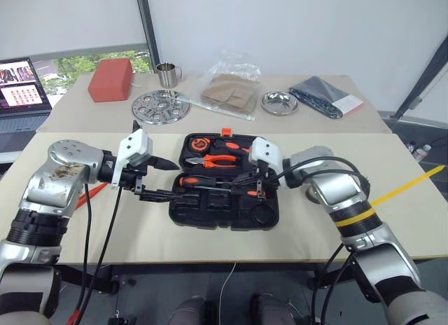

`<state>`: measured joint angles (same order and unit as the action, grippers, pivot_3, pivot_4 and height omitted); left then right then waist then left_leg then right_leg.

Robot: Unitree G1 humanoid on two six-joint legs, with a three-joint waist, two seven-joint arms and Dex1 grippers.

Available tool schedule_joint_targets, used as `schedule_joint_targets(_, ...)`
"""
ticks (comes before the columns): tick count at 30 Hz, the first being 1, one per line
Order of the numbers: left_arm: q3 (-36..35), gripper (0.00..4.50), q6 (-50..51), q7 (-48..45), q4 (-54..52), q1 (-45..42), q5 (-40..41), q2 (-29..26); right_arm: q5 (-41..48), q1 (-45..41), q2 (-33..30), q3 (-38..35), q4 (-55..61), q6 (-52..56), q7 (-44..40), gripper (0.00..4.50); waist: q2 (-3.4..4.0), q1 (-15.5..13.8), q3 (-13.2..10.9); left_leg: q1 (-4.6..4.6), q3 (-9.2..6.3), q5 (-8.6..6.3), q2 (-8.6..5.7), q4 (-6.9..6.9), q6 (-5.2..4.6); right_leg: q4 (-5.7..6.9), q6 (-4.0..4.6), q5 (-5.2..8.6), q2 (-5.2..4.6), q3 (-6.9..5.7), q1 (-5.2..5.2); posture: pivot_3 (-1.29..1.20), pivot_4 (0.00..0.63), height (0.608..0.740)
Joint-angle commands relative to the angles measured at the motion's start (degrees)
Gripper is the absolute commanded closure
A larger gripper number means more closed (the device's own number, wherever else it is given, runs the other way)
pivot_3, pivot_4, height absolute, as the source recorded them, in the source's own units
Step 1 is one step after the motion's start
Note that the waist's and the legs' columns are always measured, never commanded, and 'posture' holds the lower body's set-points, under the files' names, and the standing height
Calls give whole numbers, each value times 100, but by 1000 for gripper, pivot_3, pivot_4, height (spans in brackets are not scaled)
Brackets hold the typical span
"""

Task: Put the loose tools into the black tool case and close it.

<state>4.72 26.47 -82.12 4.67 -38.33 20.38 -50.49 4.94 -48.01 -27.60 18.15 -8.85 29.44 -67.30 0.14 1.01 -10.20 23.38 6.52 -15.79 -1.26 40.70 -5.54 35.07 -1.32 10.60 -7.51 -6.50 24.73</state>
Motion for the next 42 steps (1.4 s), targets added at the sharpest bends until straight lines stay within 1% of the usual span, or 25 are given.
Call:
schedule_joint_targets(1, -67, 0, -85, 6, 21, -159, 6, 1, -133, 46, 42, 108, -18, -164, 153, 4472, 0, 11, 0, -1, 0, 0, 0, 0, 0, 1, 0, 0, 0, 0, 1, 0, 150, 734)
schedule_joint_targets(4, -60, 0, -103, 24, 28, -146, -6, 22, -515, 153, 92, 406, -255, -507, 436, 4472, 0, 22, 0, 0, 2, 1, 2, 0, 0, 2, 1, 1, 2, 0, 4, 0, 150, 734)
schedule_joint_targets(7, -52, 0, -116, 55, 41, -138, -30, 40, -915, 444, -9, 796, -433, -969, 478, 4472, -4, 36, 3, -3, 6, 0, 0, -2, 1, 3, 1, 1, 2, 4, 4, 0, 150, 734)
schedule_joint_targets(9, -57, 0, -127, 70, 52, -119, -47, 35, -1101, 535, -30, 892, -543, -1180, 579, 4472, -10, 50, 7, -20, 5, -1, 3, -3, 3, 2, 0, 2, 5, 3, -13, 0, 150, 734)
schedule_joint_targets(12, -83, 0, -143, 98, 50, -45, -70, 14, -1175, 514, 26, 785, -681, -1354, 784, 4472, -13, 63, 10, -51, 4, -12, 5, -4, 25, 1, -8, 13, 5, 4, -43, 0, 150, 734)
schedule_joint_targets(15, -142, 0, -88, 192, -32, 90, -70, -2, -764, 477, 117, 427, -400, -1209, 712, 4472, -14, 68, 11, -62, 4, -10, 7, -4, 35, 7, -14, 24, 4, 12, -47, 0, 150, 734)
schedule_joint_targets(16, -201, 0, -58, 285, -83, 196, -69, -19, -421, 437, 207, 130, -181, -1057, 701, 4472, -14, 66, 11, -62, 3, -9, 9, -4, 37, 9, -10, 22, 4, 15, -45, 0, 150, 734)
schedule_joint_targets(18, -433, 0, 72, 590, -194, 488, -46, -78, 435, 340, 323, -546, 433, -293, 642, 4472, -13, 74, 8, -58, 3, -8, 13, -4, 38, 17, 22, 8, 3, 18, -37, 0, 150, 734)
schedule_joint_targets(20, -875, 0, 256, 961, -353, 901, 65, -136, 1205, 323, 245, -1065, 1139, 494, 542, 3907, -13, 76, 8, -28, 2, -7, 18, -4, 37, 25, 33, 6, 2, 23, -2, 0, 150, 734)
schedule_joint_targets(22, -1445, 0, 464, 1243, -608, 1508, 197, -229, 1861, 417, 37, -1429, 1844, 1168, 440, 3372, -13, 76, 8, 4, 3, 3, 16, 0, 19, 67, 35, 4, 3, 29, 40, 0, 150, 734)
schedule_joint_targets(23, -1734, 0, 521, 1357, -727, 1861, 218, -279, 2141, 490, -75, -1568, 2156, 1460, 419, 3015, -13, 82, 8, 6, 2, 20, 22, -1, -13, 78, 36, 5, 6, 27, 42, 0, 150, 734)
schedule_joint_targets(25, -2448, 0, 541, 1571, -912, 2737, 183, -346, 2718, 690, -357, -1853, 2756, 1984, 386, 2260, -16, 91, 9, 4, -3, 18, 22, -25, -12, 67, 40, 12, 5, 17, 44, 0, 150, 734)
schedule_joint_targets(26, -2814, 0, 507, 1601, -938, 3155, 180, -371, 2937, 791, -488, -1958, 2971, 2177, 386, 1958, -18, 88, 10, -3, -4, 17, 21, -44, -10, 56, 41, 16, 0, 17, 42, 0, 150, 734)
schedule_joint_targets(28, -3353, 0, 505, 1630, -972, 3733, 220, -410, 3162, 972, -660, -2047, 3228, 2343, 434, 1250, -19, 74, 10, -10, -5, 15, 20, -61, -6, 14, 45, 29, -5, 15, 40, 0, 150, 734)
schedule_joint_targets(29, -3530, 0, 484, 1651, -956, 3917, 220, -438, 3221, 1043, -713, -2054, 3300, 2370, 477, 940, -19, 69, 9, -11, -4, -9, 21, -71, 38, 5, 47, 30, -6, 14, 39, 0, 150, 734)
schedule_joint_targets(30, -3658, 0, 447, 1681, -895, 4045, 192, -484, 3251, 1114, -752, -2043, 3350, 2359, 528, 699, -20, 51, 9, -12, -3, -10, 21, -70, 40, 6, 47, 30, -7, 14, 41, 0, 150, 734)
schedule_joint_targets(31, -3755, 0, 372, 1687, -785, 4130, 159, -539, 3279, 1175, -777, -2027, 3398, 2349, 590, 215, -20, 34, 8, -12, -1, -12, 21, -70, 43, 7, 47, 30, -8, 13, 40, 0, 150, 734)
schedule_joint_targets(32, -3781, 0, 268, 1674, -573, 4120, 102, -641, 3297, 1225, -785, -2009, 3429, 2337, 645, 48, -20, -2, 8, -11, 2, -12, 21, -69, 44, 7, 48, 29, -11, 12, 41, 0, 150, 734)
schedule_joint_targets(33, -3756, 0, 149, 1647, -325, 4054, 43, -751, 3319, 1258, -789, -1989, 3448, 2322, 694, 48, -20, -35, 8, -11, 2, -14, 18, -70, 47, 9, 51, 27, -17, 10, 41, 0, 150, 734)
schedule_joint_targets(35, -3477, 0, -229, 1581, 386, 3683, -156, -1020, 3332, 1294, -788, -1930, 3454, 2271, 770, 48, -20, -96, 8, -15, 2, -16, 16, -68, 57, 9, 52, 26, -41, 2, 44, 0, 150, 734)
schedule_joint_targets(39, -2475, 0, -1071, 1368, 2037, 2436, -748, -1346, 3340, 1288, -834, -1818, 3461, 2153, 806, 48, -27, -194, 12, -22, 3, -8, 8, -66, 67, 5, 54, 14, -49, -16, 53, 0, 150, 734)
schedule_joint_targets(42, -1626, 0, -1582, 1259, 3288, 1330, -1355, -1298, 3402, 1299, -900, -1824, 3541, 2126, 797, 48, -45, -194, 23, -15, 7, -7, -1, -68, 65, 10, 61, 6, -48, -18, 52, 0, 150, 734)
